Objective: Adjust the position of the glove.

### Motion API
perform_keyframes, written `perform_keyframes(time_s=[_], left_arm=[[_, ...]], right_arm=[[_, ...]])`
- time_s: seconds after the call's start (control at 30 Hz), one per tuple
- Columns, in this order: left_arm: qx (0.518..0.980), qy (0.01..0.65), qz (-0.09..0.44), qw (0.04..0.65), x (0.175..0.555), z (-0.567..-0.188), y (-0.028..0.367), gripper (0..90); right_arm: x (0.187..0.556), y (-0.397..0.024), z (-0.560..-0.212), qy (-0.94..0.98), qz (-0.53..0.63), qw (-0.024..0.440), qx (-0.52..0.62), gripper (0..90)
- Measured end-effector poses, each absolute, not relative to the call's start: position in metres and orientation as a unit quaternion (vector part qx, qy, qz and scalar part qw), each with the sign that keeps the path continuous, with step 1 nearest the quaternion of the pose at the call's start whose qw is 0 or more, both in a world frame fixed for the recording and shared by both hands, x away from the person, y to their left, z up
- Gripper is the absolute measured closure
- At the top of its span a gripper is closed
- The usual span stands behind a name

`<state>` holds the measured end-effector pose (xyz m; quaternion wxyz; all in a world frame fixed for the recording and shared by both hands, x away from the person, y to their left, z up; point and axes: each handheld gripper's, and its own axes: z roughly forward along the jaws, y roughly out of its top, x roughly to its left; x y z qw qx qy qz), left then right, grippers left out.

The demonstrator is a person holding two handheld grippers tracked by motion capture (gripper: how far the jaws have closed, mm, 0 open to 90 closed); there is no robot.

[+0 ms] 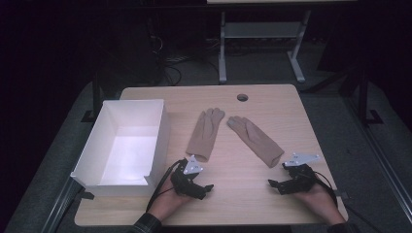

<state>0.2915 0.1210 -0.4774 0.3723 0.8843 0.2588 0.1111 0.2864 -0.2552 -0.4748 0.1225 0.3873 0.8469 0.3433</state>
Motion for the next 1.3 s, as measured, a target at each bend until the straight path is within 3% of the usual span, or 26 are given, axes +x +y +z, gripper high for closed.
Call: perform_keyframes(time_s=[0.23, 0.47, 0.5, 0.53, 0.57, 0.67, 0.7, 0.73, 0.8, 1.03, 1.3], left_arm=[[0.884, 0.259, 0.112, 0.373, 0.291, -0.477, 0.121, 12.1], [0.882, 0.261, 0.111, 0.376, 0.291, -0.478, 0.121, 12.0], [0.882, 0.261, 0.111, 0.375, 0.291, -0.478, 0.121, 12.0], [0.882, 0.261, 0.111, 0.375, 0.291, -0.478, 0.121, 12.0], [0.882, 0.262, 0.111, 0.376, 0.291, -0.478, 0.121, 12.0], [0.882, 0.262, 0.111, 0.376, 0.291, -0.478, 0.12, 12.0], [0.883, 0.261, 0.112, 0.374, 0.291, -0.478, 0.121, 12.0], [0.883, 0.261, 0.112, 0.374, 0.291, -0.478, 0.121, 12.0], [0.883, 0.261, 0.111, 0.374, 0.291, -0.478, 0.121, 12.0], [0.883, 0.261, 0.11, 0.374, 0.291, -0.477, 0.121, 12.1], [0.883, 0.262, 0.11, 0.374, 0.291, -0.477, 0.121, 12.1]], right_arm=[[0.291, -0.255, -0.466, 0.848, 0.343, 0.093, 0.394, 32.8], [0.297, -0.25, -0.457, 0.849, 0.349, 0.087, 0.387, 43.5], [0.297, -0.249, -0.456, 0.849, 0.352, 0.091, 0.384, 49.5], [0.297, -0.249, -0.456, 0.849, 0.352, 0.091, 0.384, 49.5], [0.298, -0.25, -0.454, 0.85, 0.356, 0.095, 0.377, 58.8], [0.3, -0.249, -0.451, 0.847, 0.361, 0.098, 0.378, 66.6], [0.303, -0.249, -0.448, 0.842, 0.369, 0.102, 0.379, 73.3], [0.303, -0.249, -0.448, 0.842, 0.369, 0.102, 0.379, 73.3], [0.31, -0.248, -0.444, 0.842, 0.375, 0.106, 0.374, 83.1], [0.331, -0.238, -0.442, 0.845, 0.37, 0.107, 0.371, 89.8], [0.35, -0.229, -0.438, 0.847, 0.37, 0.121, 0.361, 89.8]])
